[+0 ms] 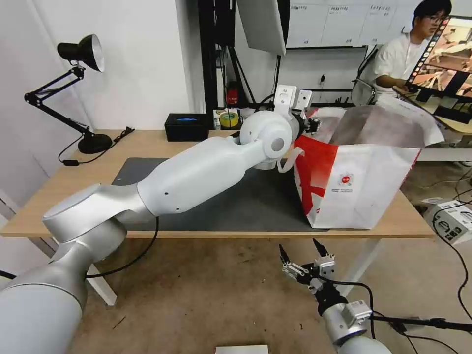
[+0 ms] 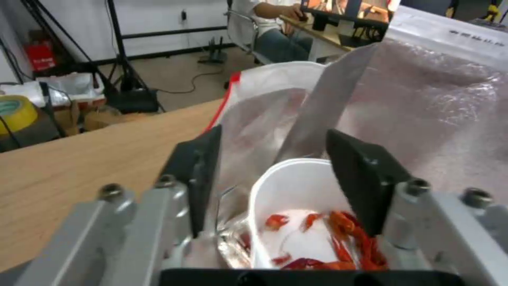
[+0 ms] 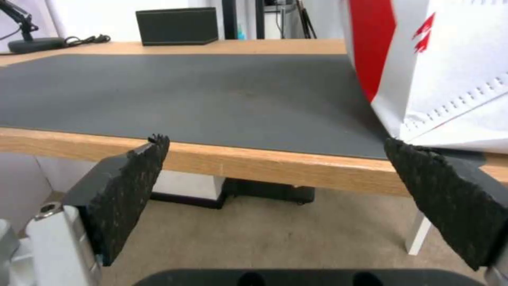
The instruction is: Pick up the trash from the table and place it into the takeout bag.
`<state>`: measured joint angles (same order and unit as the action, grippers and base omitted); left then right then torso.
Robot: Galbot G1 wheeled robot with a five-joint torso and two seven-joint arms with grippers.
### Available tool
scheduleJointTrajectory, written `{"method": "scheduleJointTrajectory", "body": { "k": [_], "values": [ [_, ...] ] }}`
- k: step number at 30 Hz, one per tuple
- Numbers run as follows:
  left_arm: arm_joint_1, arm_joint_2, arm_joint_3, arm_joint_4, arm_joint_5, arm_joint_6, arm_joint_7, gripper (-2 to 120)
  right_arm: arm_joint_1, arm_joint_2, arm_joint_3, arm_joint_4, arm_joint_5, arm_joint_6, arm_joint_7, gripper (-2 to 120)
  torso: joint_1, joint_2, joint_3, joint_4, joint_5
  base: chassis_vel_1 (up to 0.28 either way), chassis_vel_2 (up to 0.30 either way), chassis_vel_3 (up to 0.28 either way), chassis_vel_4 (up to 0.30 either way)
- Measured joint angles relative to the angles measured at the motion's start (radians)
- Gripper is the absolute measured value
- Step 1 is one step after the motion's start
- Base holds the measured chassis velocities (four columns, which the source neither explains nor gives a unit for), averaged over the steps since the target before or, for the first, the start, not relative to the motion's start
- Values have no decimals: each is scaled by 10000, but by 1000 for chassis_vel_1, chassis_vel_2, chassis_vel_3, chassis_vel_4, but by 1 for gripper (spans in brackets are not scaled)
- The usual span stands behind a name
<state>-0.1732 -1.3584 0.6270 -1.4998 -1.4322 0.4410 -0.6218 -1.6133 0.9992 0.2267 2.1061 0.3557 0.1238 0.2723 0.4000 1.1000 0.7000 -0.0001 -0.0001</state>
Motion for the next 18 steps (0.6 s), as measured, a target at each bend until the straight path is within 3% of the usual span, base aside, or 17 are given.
{"method": "scheduleJointTrajectory", "body": {
  "k": [9,18],
  "values": [
    [43,460,-69,-311,-3,-945,98,98,0,0,0,0,0,0,0,100,0,-1,0,1,0,0,0,0,0],
    [77,1211,-164,-796,-34,-1855,595,100,0,0,0,0,0,0,0,100,0,-1,0,0,-1,0,0,0,0]
  ]
}}
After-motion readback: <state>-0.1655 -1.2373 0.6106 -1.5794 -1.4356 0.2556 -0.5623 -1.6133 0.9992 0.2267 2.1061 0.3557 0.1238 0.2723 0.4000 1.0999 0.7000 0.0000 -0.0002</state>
